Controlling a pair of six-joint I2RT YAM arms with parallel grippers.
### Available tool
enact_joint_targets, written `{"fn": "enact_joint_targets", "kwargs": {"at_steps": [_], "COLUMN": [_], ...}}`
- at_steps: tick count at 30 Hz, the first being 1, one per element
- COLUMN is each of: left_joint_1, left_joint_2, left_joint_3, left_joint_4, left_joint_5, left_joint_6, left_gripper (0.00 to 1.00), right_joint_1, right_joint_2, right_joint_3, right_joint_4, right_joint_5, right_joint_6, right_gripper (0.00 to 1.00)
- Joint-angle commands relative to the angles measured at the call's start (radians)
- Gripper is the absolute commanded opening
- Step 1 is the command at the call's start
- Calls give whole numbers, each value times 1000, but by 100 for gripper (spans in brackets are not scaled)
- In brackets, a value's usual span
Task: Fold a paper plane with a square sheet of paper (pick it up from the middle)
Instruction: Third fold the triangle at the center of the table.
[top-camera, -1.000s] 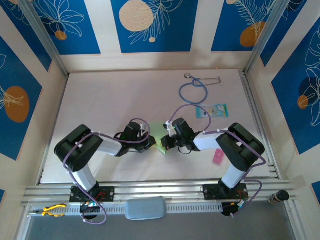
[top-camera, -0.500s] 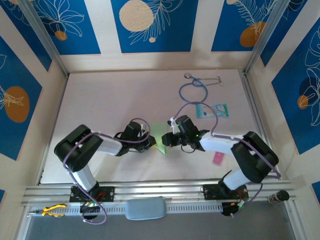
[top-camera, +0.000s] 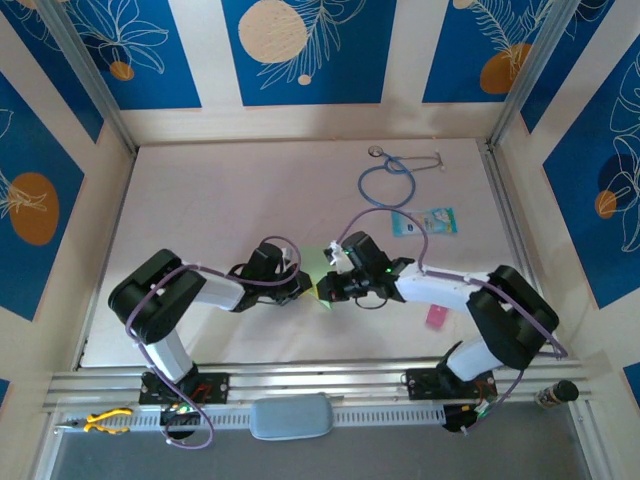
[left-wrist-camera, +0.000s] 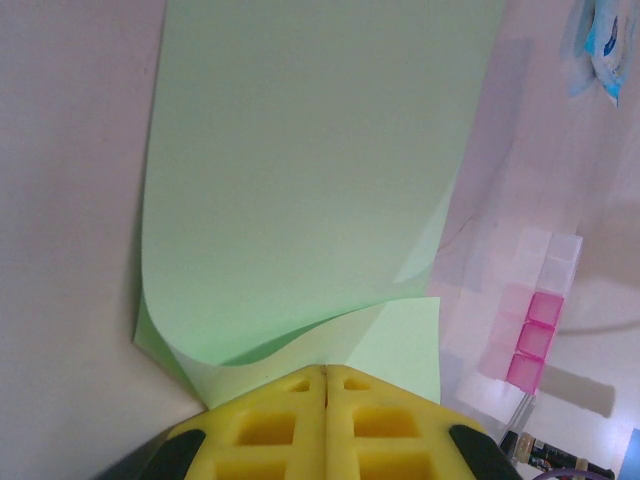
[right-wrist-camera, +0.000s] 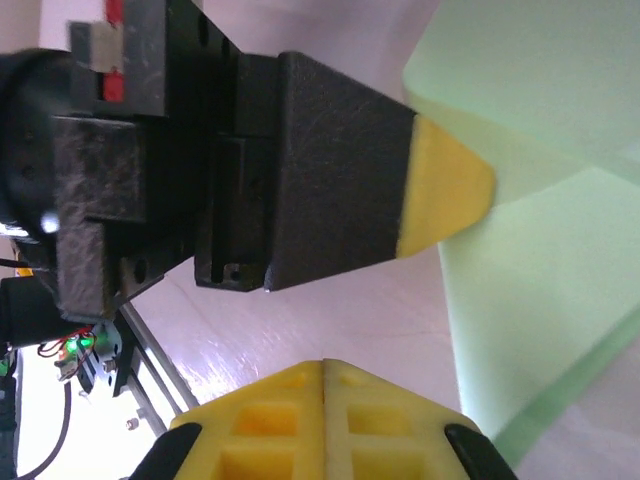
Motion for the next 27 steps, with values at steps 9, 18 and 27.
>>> {"fn": "enact_joint_targets", "kwargs": {"at_steps": [9,18,27], "left_joint_1": [-8,-9,-9], "left_joint_2": [17,15,11], "left_joint_3": [12,14,15], "left_joint_4": [-59,-68,-78], "left_joint_5": [-22,-26,-30], "left_joint_6": [38,43,48], "left_gripper": [0,0,0], "right_joint_1": [23,23,18], "right_joint_2": [170,186,140], "right_joint_3": [125,83,52], "right_joint_4": [-104,-118,-126], "right_joint_5": [29,51,57], "right_joint_6": [9,17,20], "right_gripper": [2,2,3]}}
